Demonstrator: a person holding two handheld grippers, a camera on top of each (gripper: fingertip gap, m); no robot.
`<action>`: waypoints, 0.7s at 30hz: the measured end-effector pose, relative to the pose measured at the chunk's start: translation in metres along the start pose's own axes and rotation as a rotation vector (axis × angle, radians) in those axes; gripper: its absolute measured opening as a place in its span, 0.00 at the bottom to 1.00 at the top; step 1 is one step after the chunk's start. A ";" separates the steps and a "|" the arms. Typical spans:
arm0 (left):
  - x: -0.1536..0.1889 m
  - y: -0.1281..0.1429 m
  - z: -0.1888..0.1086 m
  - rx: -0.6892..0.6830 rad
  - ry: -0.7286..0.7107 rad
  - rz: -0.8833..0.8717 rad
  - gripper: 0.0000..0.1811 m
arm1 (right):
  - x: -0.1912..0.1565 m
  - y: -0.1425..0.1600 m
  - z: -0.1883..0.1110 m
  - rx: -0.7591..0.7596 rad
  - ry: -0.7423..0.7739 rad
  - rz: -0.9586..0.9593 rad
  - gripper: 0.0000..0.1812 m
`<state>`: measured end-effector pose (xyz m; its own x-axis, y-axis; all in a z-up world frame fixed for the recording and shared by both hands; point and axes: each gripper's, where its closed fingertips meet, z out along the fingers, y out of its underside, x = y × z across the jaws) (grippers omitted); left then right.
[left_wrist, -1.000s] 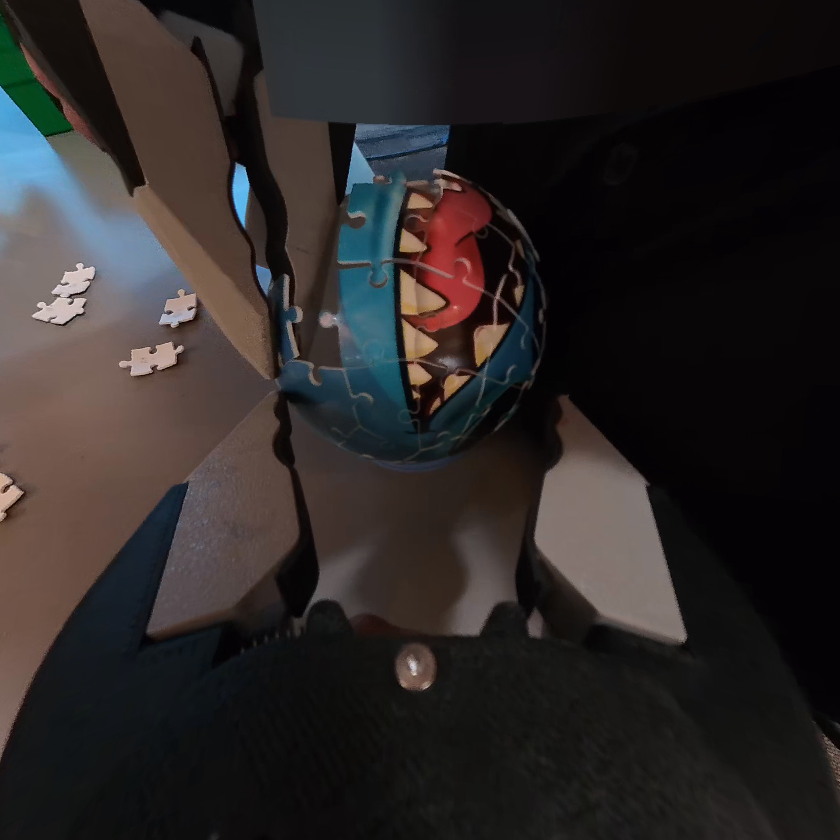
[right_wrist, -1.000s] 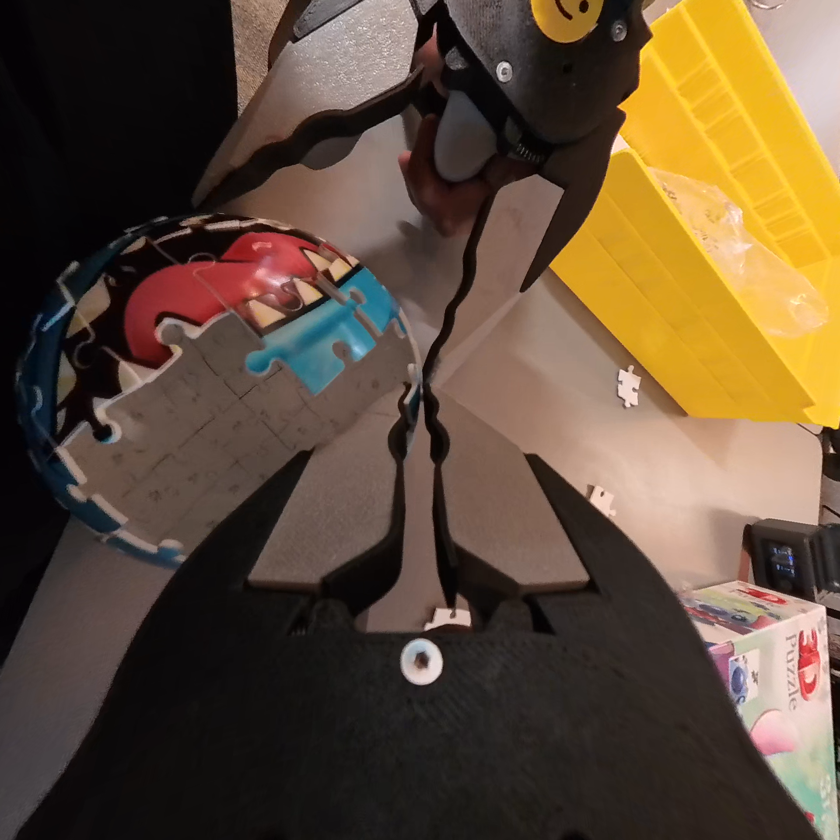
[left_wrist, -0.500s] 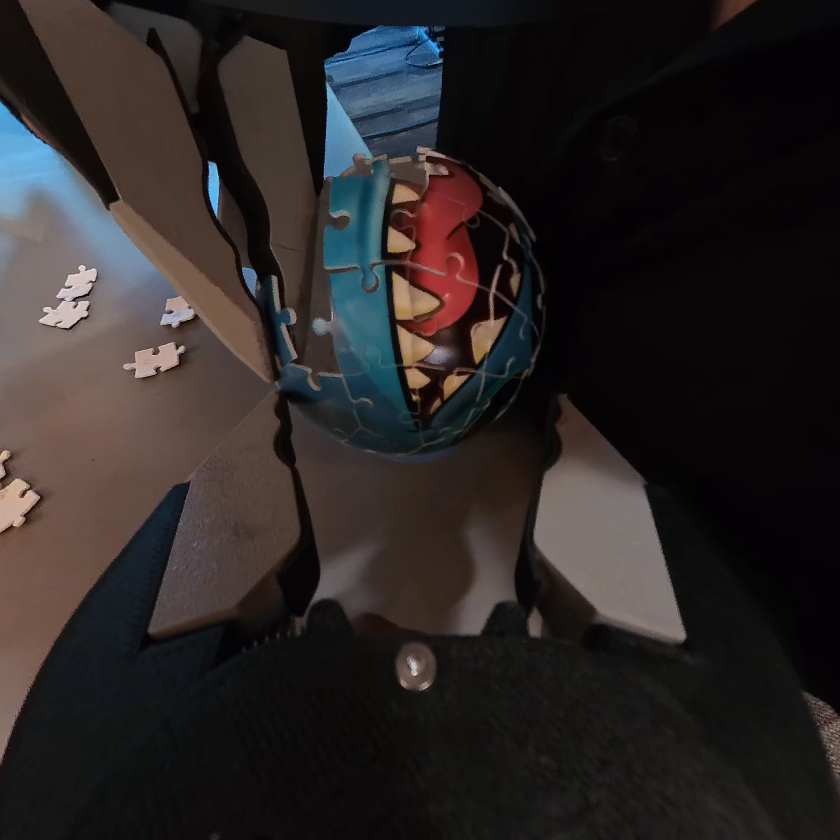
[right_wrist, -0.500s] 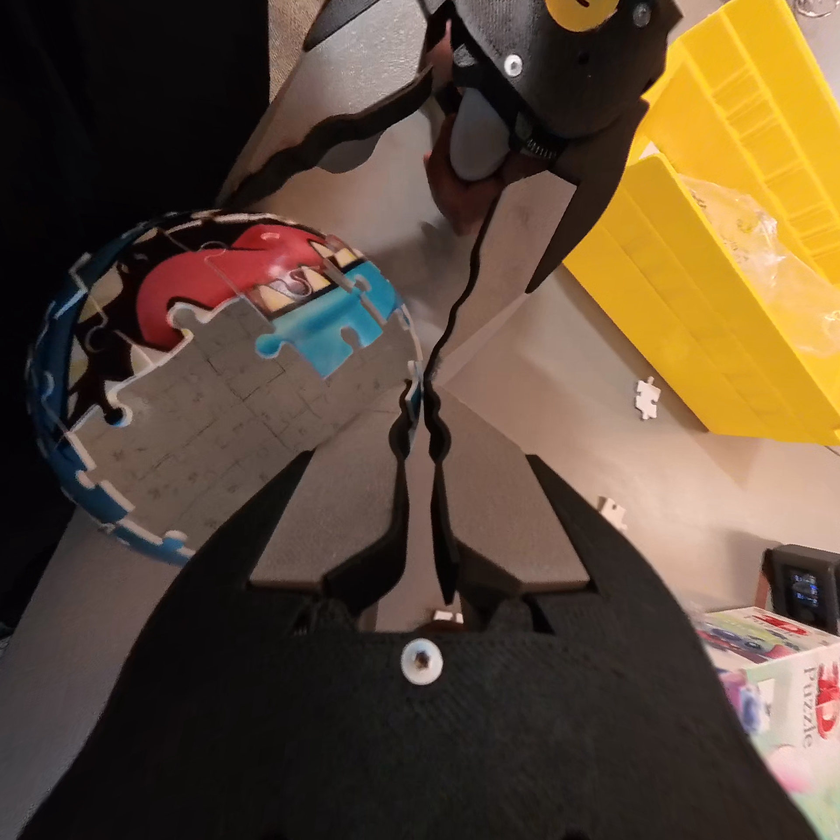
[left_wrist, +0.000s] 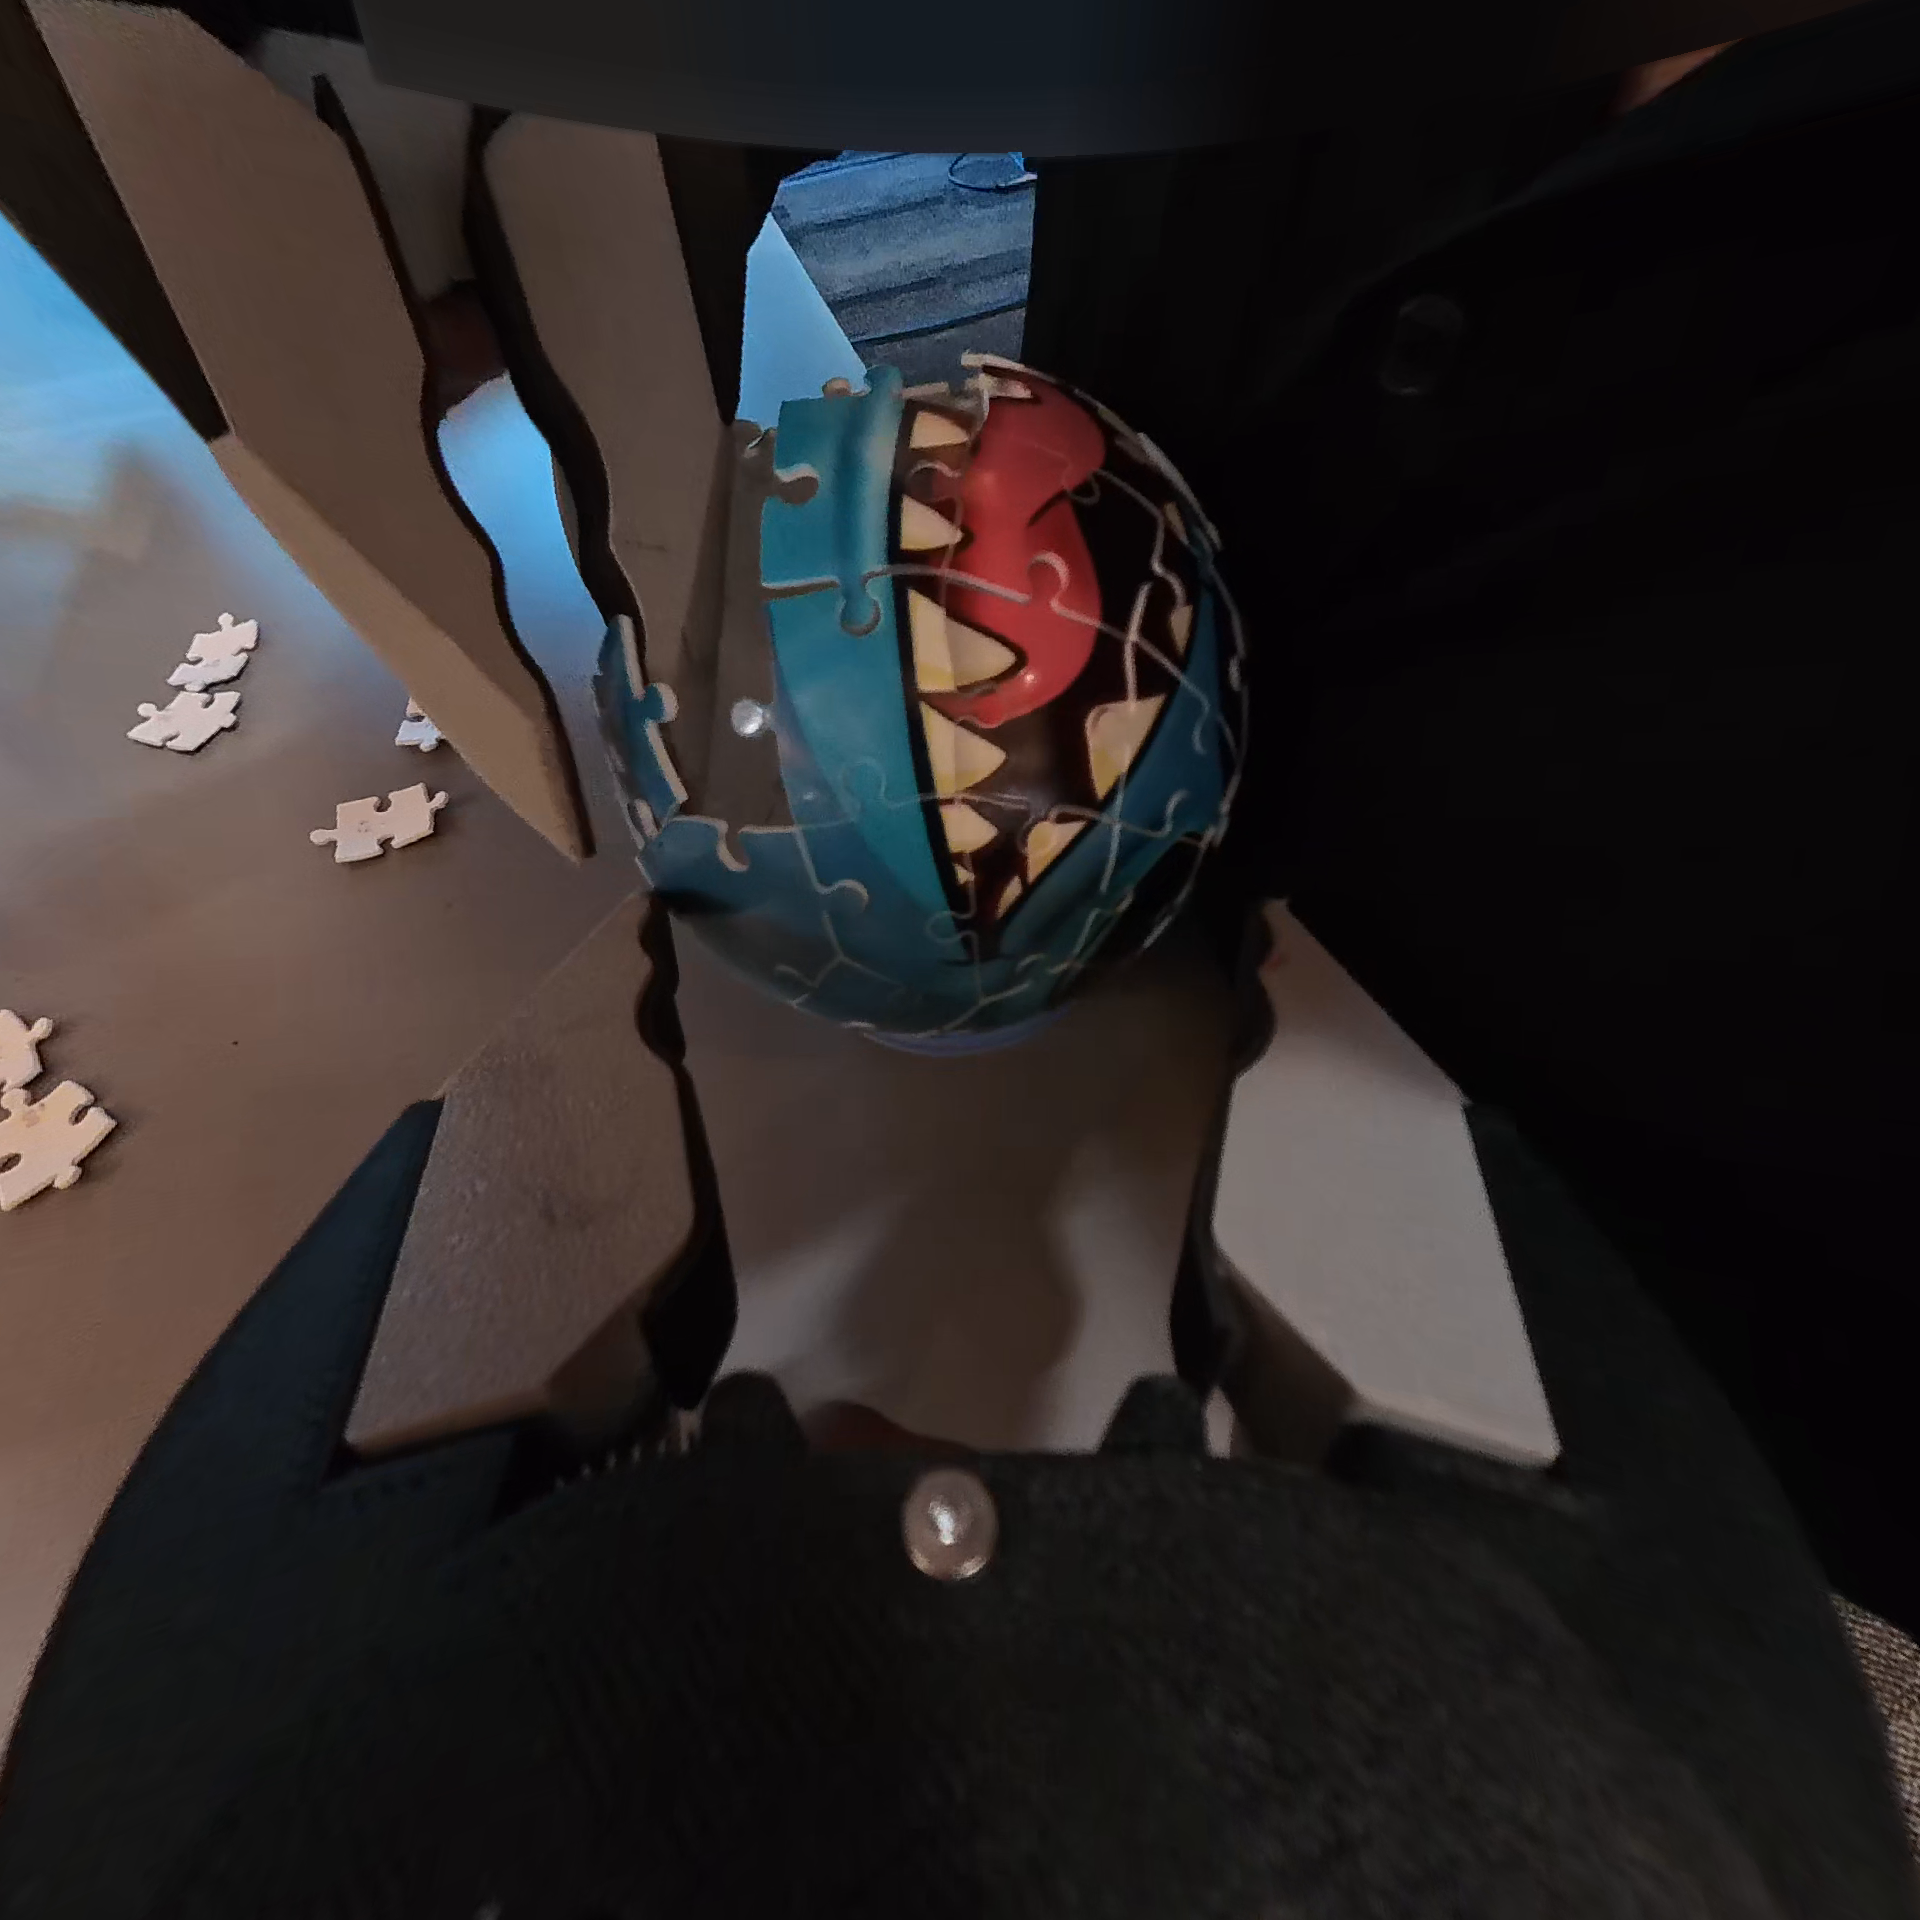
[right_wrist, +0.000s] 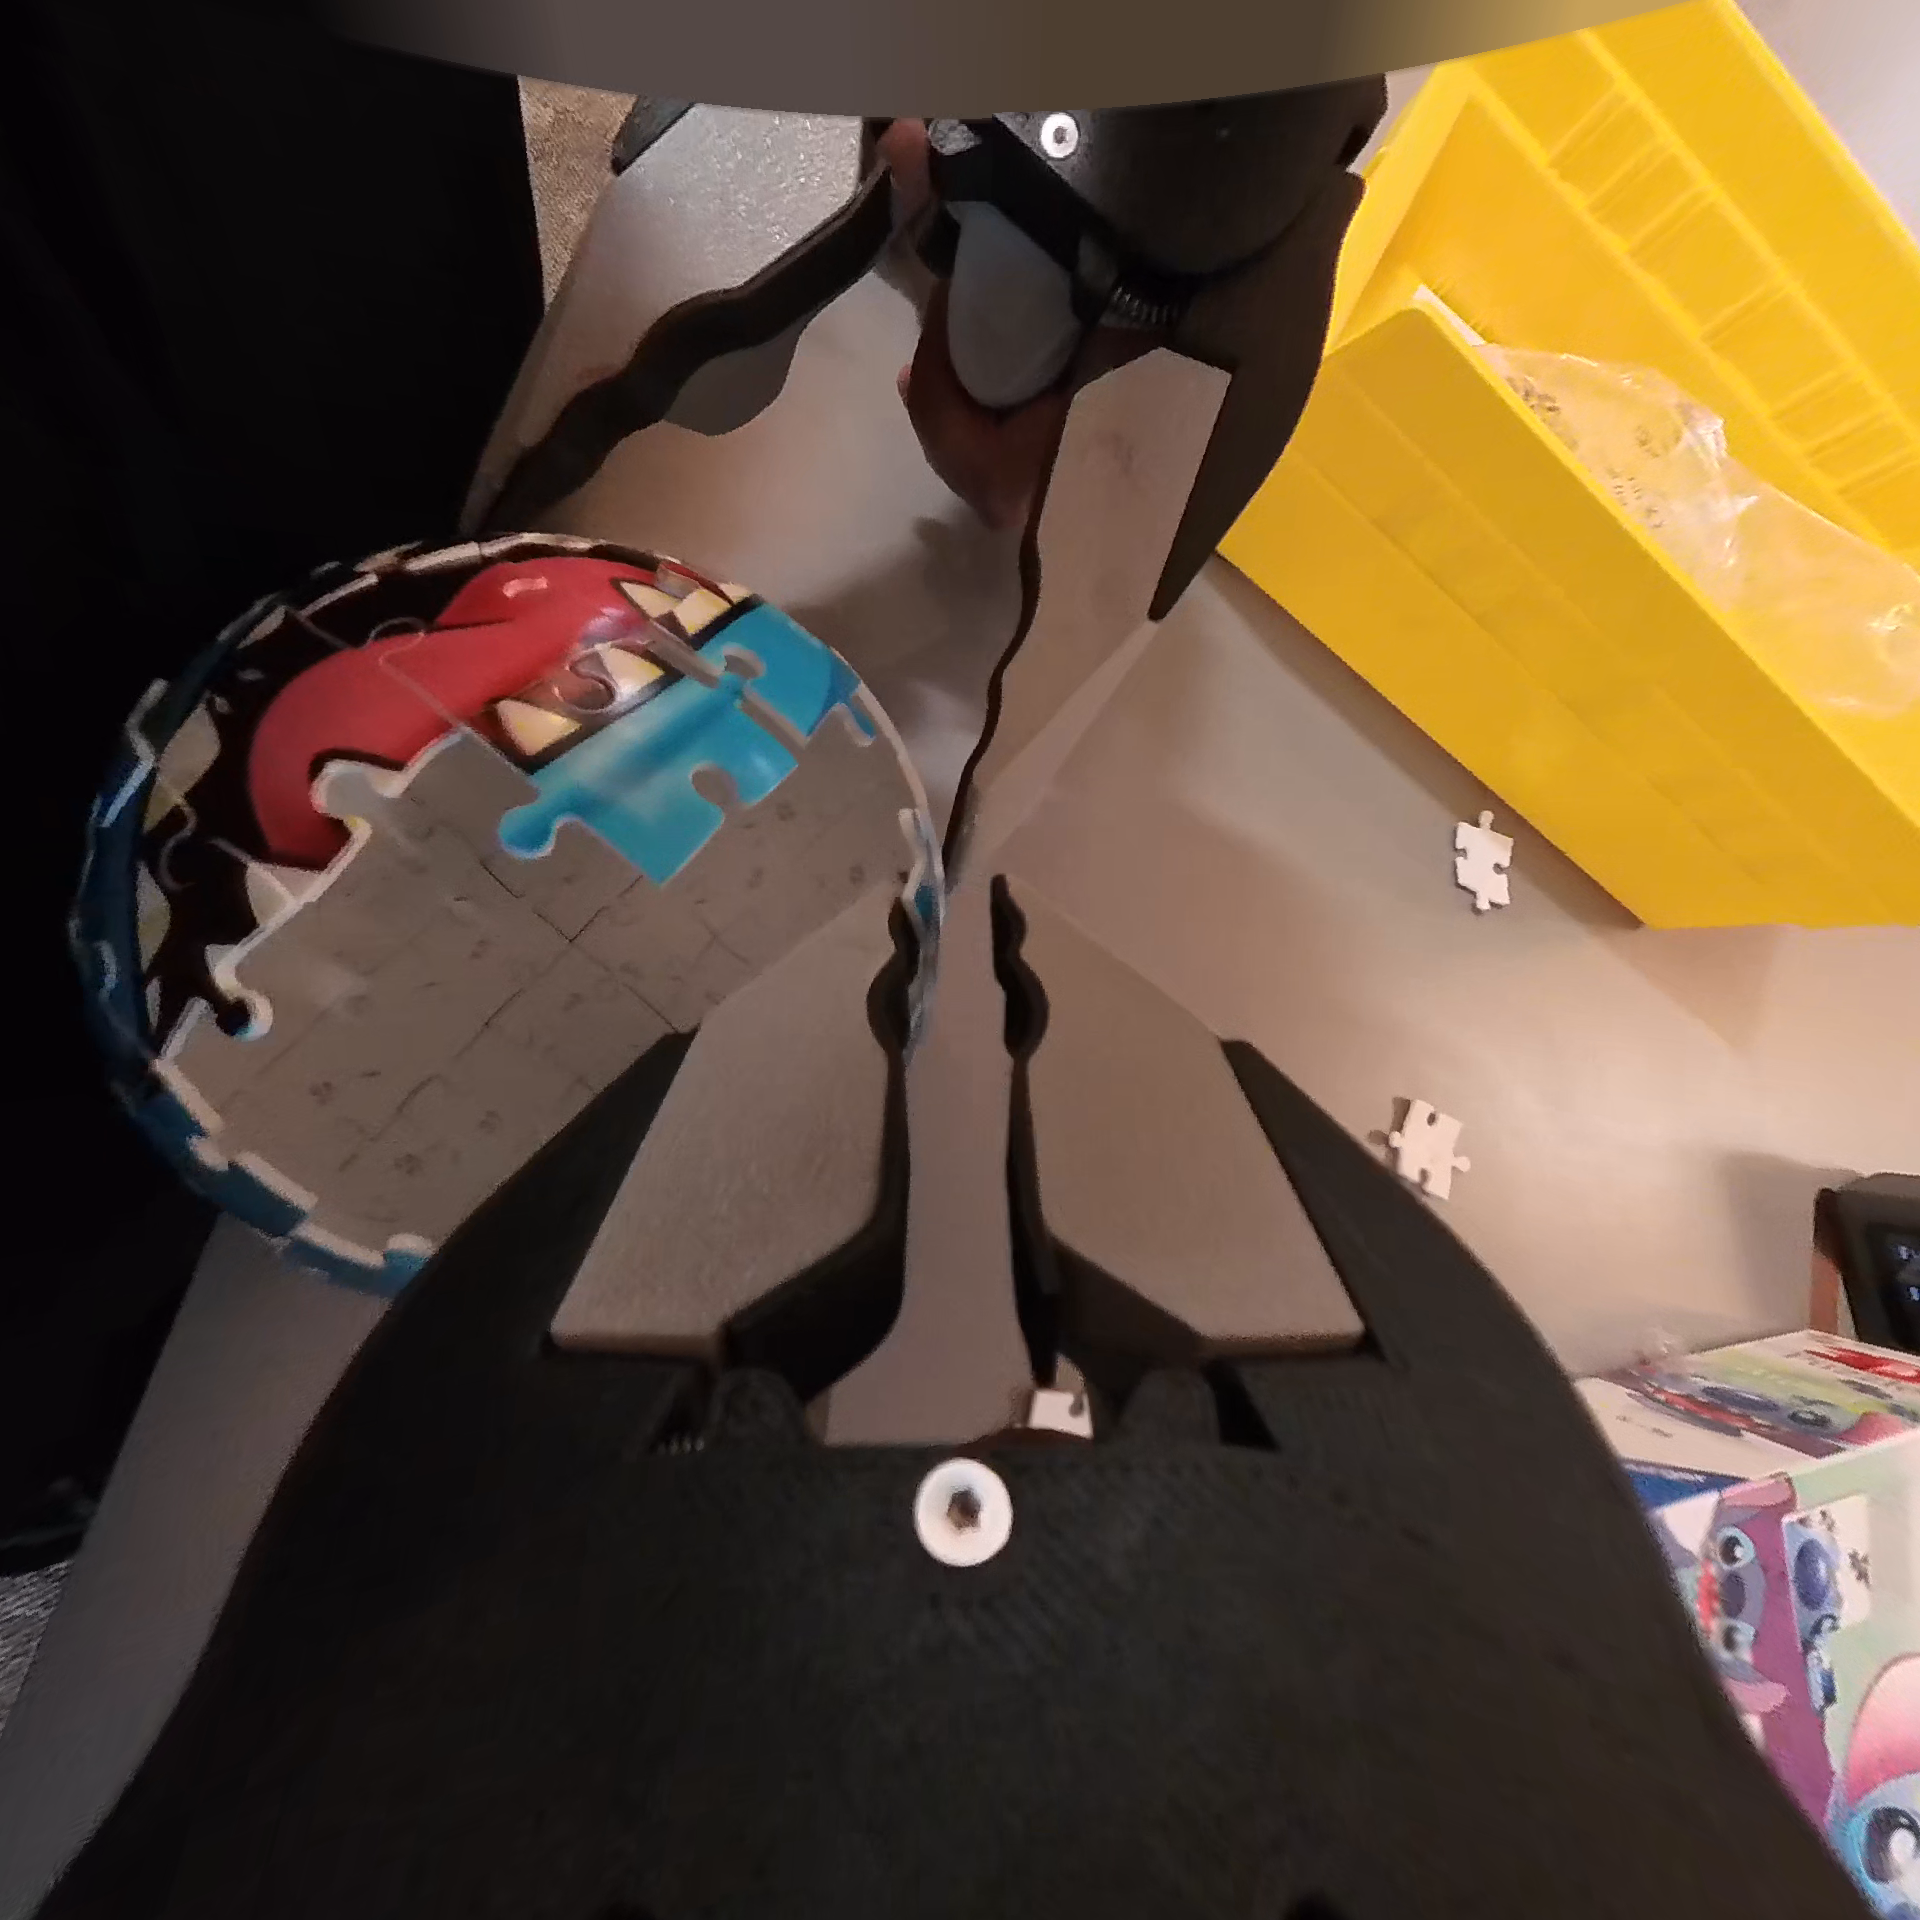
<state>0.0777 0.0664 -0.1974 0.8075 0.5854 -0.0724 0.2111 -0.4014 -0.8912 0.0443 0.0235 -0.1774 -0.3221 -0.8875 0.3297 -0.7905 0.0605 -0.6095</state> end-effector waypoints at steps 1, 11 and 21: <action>0.000 0.000 0.000 0.002 0.001 -0.002 0.58 | 0.000 0.000 -0.001 0.004 0.004 -0.001 0.06; -0.004 -0.003 -0.003 0.028 -0.018 -0.003 0.57 | 0.000 -0.002 -0.004 0.062 0.076 -0.062 0.00; -0.007 -0.008 -0.004 0.071 -0.025 -0.021 0.56 | 0.007 0.002 -0.011 0.110 0.122 -0.041 0.06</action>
<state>0.0722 0.0624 -0.1883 0.7894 0.6105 -0.0638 0.1876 -0.3389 -0.9219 0.0349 0.0224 -0.1687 -0.3568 -0.8259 0.4366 -0.7445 -0.0310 -0.6669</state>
